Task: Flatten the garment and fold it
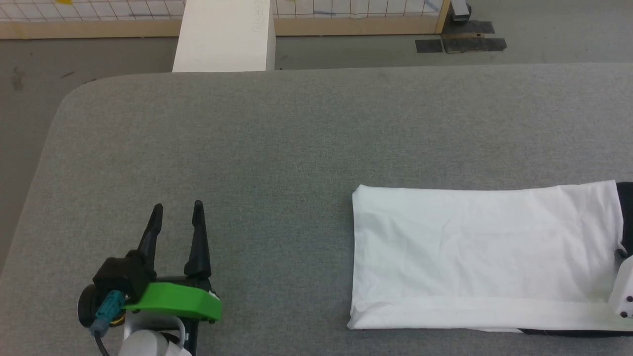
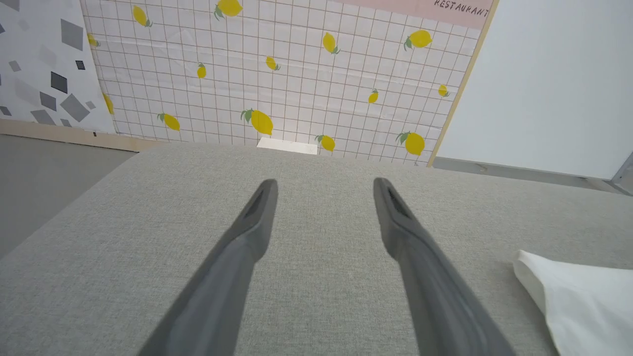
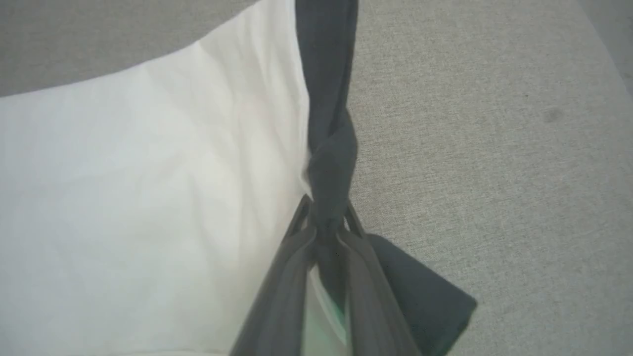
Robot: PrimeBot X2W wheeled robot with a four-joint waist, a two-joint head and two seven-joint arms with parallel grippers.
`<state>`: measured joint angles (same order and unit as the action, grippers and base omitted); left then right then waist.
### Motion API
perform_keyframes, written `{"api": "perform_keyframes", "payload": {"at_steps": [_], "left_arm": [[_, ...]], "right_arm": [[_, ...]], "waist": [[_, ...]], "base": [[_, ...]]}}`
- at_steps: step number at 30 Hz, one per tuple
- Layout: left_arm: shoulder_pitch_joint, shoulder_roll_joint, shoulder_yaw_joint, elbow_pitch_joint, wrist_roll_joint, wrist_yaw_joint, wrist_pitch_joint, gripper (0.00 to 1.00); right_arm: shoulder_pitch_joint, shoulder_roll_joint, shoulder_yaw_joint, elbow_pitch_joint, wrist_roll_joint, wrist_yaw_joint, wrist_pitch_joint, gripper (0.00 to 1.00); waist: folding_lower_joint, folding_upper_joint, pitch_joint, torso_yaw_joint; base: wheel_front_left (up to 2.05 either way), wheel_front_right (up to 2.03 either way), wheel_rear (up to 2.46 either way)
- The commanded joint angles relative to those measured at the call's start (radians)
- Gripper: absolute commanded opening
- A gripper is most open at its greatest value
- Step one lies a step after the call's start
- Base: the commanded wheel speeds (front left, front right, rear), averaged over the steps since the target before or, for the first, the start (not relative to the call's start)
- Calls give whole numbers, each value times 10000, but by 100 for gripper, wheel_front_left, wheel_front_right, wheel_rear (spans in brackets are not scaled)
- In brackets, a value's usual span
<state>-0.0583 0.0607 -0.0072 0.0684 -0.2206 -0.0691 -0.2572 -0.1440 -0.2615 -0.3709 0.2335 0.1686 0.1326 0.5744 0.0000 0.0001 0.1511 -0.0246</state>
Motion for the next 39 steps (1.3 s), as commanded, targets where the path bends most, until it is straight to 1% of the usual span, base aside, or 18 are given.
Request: {"api": "perform_keyframes", "payload": {"at_steps": [1, 3, 7, 11, 13, 16, 19, 22, 23, 28, 33, 34, 35, 36, 39], "left_arm": [[142, -52, 9, 42, 54, -33, -45, 100], [194, -59, 42, 52, 53, -33, -45, 100], [253, -68, 108, 83, 62, -49, -45, 100], [198, -75, 112, 118, 80, -86, -45, 100], [169, -79, 80, 148, 97, -107, -45, 100], [138, -83, 52, 182, 96, -135, -45, 100], [82, -87, 50, 223, 74, -155, -45, 100], [-10, -90, 35, 244, 58, -183, -45, 100], [-93, -93, -13, 249, 45, -206, -45, 100], [-147, -98, -78, 264, 20, -218, -45, 100], [-187, -101, -108, 276, 8, -216, -45, 100], [-192, -101, -111, 274, 6, -212, -45, 100], [-197, -102, -114, 270, -1, -203, -45, 100], [-197, -102, -112, 265, -10, -191, -45, 100], [-172, -103, -75, 272, -19, -144, -45, 100]], "right_arm": [[141, 156, -9, -451, -72, -19, 159, 0], [300, 433, 221, -1264, 117, -19, 566, 0], [671, 730, 1052, -3162, 236, -19, 1642, 0], [849, 938, 2219, -5001, 235, -19, 2637, 0], [825, 973, 2880, -5580, 152, -19, 2961, 0], [701, 937, 4004, -5967, 34, -19, 3267, 0], [417, 934, 5183, -5772, -14, -19, 3356, 0], [57, 1077, 5991, -5084, -80, -19, 3149, 0], [-323, 1379, 6490, -4067, -172, -19, 2775, 0], [-923, 1778, 6868, -2367, -151, -19, 2079, 0], [-1318, 1976, 7120, -929, 85, -19, 1889, 0], [-1359, 1994, 7154, -777, 138, -19, 1871, 15], [-1407, 2011, 7241, -649, 225, -19, 1839, 60], [-1432, 2023, 7286, -584, 315, -19, 1805, 100], [-1482, 2048, 7374, -595, 630, -19, 1675, 100]], "waist": [[0, -1, -69, 10], [0, -1, -128, -26], [0, -1, -194, -65], [0, -1, -206, -3], [0, -1, -208, 57], [0, -1, -175, 161], [0, -1, -104, 298], [0, -1, -10, 440], [0, -1, 103, 607], [0, -1, 294, 810], [0, -1, 431, 917], [0, -1, 444, 922], [0, -1, 459, 920], [0, -1, 466, 908], [0, -1, 424, 805]], "base": [[0, 0, 0], [0, 0, 0], [0, 0, 0], [0, 0, 0], [0, 0, 0], [0, 0, 0], [0, 0, 0], [0, 0, 0], [0, 0, 0], [0, 0, 0], [0, 0, 0], [0, 0, 0], [0, 0, 0], [0, 0, 0], [0, 0, 0]]}}
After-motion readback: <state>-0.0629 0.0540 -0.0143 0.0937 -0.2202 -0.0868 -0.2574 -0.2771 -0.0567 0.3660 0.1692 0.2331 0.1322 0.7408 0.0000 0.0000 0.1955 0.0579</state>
